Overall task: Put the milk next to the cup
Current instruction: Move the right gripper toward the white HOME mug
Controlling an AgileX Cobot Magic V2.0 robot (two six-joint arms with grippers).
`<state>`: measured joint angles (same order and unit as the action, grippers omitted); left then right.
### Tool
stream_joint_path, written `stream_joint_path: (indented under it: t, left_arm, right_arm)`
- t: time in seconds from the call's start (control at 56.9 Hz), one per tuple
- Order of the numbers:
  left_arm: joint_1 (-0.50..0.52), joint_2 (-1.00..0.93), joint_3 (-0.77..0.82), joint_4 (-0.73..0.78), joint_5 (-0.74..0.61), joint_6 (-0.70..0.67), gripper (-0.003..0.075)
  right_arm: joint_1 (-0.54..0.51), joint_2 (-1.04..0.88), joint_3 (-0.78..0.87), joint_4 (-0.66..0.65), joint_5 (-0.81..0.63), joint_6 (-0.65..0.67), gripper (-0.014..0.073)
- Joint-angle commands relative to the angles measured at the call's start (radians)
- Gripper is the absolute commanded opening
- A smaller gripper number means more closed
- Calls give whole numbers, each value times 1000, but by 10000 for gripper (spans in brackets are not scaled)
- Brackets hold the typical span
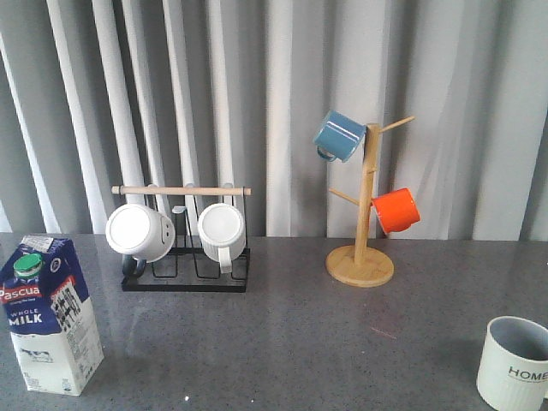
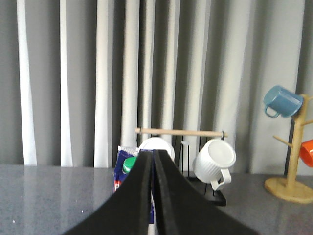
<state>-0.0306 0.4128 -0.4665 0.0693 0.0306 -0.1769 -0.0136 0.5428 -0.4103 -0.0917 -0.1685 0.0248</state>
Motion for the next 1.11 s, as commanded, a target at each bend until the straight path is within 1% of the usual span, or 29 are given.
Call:
stream_joint_path:
  t: [0.0,0.123,0.176,0.246,0.334,0.404,0.457,0.544,0.667,0.72,0.773,0.825,0.896,1.001,1.089]
  left_arm:
    - [-6,116,-99,-6,-31,-26,-6]
    - [-6,203,-123,-6,-58,-26,-6]
    - [-6,229,-123,-6,-56,-26,-6]
    - [-6,259,-123,-6,-56,-25,-6]
    - [-6,293,-123,-6,-56,-20,1]
    - [-6,316,-124,-6,-54,-20,23]
    - [-6,336,-126,-6,-44,-18,56]
    - [-6,375,-141,-6,-23,-17,146]
    - [-6,433,-165,-5,-45,2,323]
    - [-6,451,-171,-5,-50,10,395]
    - [-6,467,-171,-5,-71,10,448]
    - [-6,478,-169,-5,-89,9,494]
    - [-6,484,-169,-5,-100,9,524]
    - [-6,484,-169,-5,-96,9,525]
    - [-6,484,-169,-5,-96,9,520]
  right_arm:
    - [0,91,-56,18,-62,9,-8]
    - [0,132,-56,64,-84,17,-8]
    - [0,139,-56,92,-76,21,-8]
    - [0,143,-56,92,-54,21,-4]
    - [0,143,-57,84,-20,21,22]
    - [0,143,-67,84,24,21,71]
    - [0,145,-80,84,64,10,130]
    - [0,165,-98,84,116,-15,262]
    - [0,193,-107,85,148,-19,476]
    - [0,206,-107,84,158,-25,536]
    - [0,223,-107,84,168,-25,583]
    - [0,239,-107,81,168,-25,606]
    - [-1,256,-107,81,182,-25,605]
    - [-1,283,-107,80,212,-25,589]
    - [-1,300,-107,59,205,-25,577]
